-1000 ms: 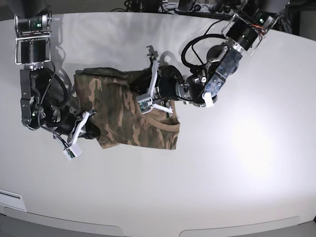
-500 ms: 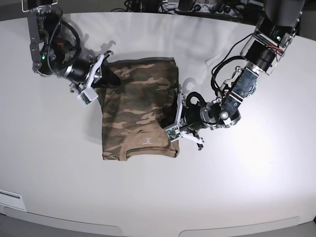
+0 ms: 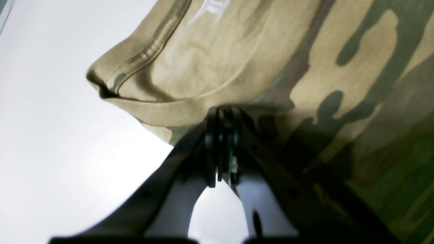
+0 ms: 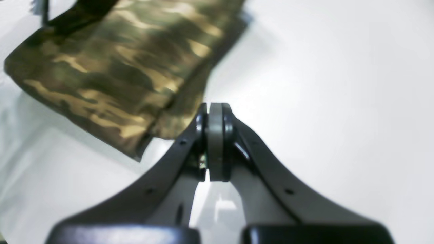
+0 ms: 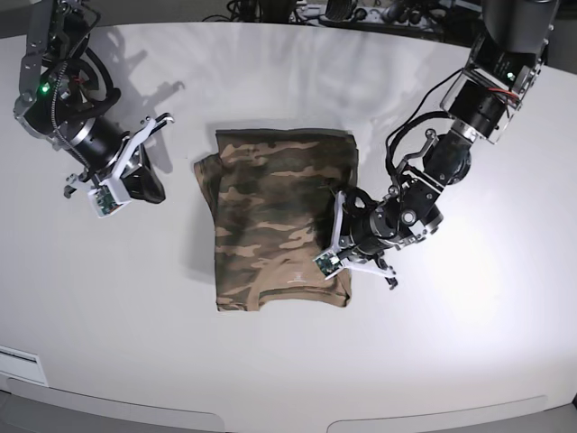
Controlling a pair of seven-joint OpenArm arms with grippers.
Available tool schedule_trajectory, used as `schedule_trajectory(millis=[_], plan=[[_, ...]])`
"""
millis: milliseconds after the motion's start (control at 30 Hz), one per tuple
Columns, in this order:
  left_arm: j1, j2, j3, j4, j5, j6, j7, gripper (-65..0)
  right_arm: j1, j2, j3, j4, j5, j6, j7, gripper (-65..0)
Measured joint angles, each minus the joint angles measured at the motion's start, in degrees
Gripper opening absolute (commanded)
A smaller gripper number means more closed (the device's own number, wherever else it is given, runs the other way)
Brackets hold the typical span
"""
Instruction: Fold the T-shirt properly
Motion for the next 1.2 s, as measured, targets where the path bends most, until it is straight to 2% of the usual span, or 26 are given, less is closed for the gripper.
schedule_trajectory(millis=[100, 167, 367, 467, 600, 700, 833, 900, 933, 1000, 1100, 1167, 1200], plan=[[0.3, -0.3, -0.7, 4.3, -3.1, -0.1, 5.5, -65.0, 0.0, 0.0, 1.5, 0.0, 1.7, 1.6, -0.1, -65.0], [0.5, -0.2, -1.1, 7.4, -3.3, -0.3, 5.8, -65.0, 0.0, 0.0, 1.5, 0.0, 2.7, 2.4, -0.2, -65.0], [0.3, -0.1, -4.8, 12.5, -1.8, -0.2, 6.3, -65.0, 0.0, 0.0, 1.5, 0.0, 2.8, 2.2, -0.2, -65.0], [0.4, -0.2, -7.9, 13.3, -8.1, 0.3, 8.1, -65.0, 0.0, 0.0, 1.5, 0.0, 3.2, 1.2, -0.2, -65.0], [0.4, -0.1, -12.9, 13.7, -20.7, -2.7, 12.3, -65.0, 0.0, 0.0, 2.8, 0.0, 8.6, 0.9, -0.2, -65.0], [0.9, -0.1, -16.5, 14.5, -27.3, -2.1, 16.1, -65.0, 0.0, 0.0, 4.8, 0.0, 9.0, 0.9, -0.3, -65.0], [0.9, 0.0, -21.4, 16.1, -31.5, 0.0, 17.3, -65.0, 0.0, 0.0, 8.4, 0.0, 10.5, 1.8, -0.3, -65.0], [0.9, -0.1, -23.9, 17.0, -33.0, 0.0, 17.4, -65.0, 0.0, 0.0, 10.4, 0.0, 12.3, 2.6, -0.7, -65.0], [0.9, -0.1, -24.9, 17.4, -34.6, -1.0, 18.2, -65.0, 0.0, 0.0, 11.4, 0.0, 13.4, 3.1, -1.2, -65.0], [0.9, -0.2, -26.6, 18.3, -38.8, -5.5, 20.8, -65.0, 0.0, 0.0, 13.6, 0.0, 16.4, 4.2, -3.3, -65.0], [2.2, -1.6, -27.7, 20.1, -52.1, -13.1, 23.3, -65.0, -0.1, -0.1, 16.9, 0.0, 22.6, 6.5, -7.2, -65.0], [4.4, -3.0, -28.4, 21.6, -61.2, -18.5, 27.3, -65.0, -0.5, -0.1, 19.9, 0.0, 26.5, 7.8, -9.5, -65.0], [5.7, -3.9, -28.7, 22.4, -65.0, -20.1, 29.8, -65.0, -1.0, -0.2, 21.7, 0.0, 29.2, 8.9, -9.9, -65.0]])
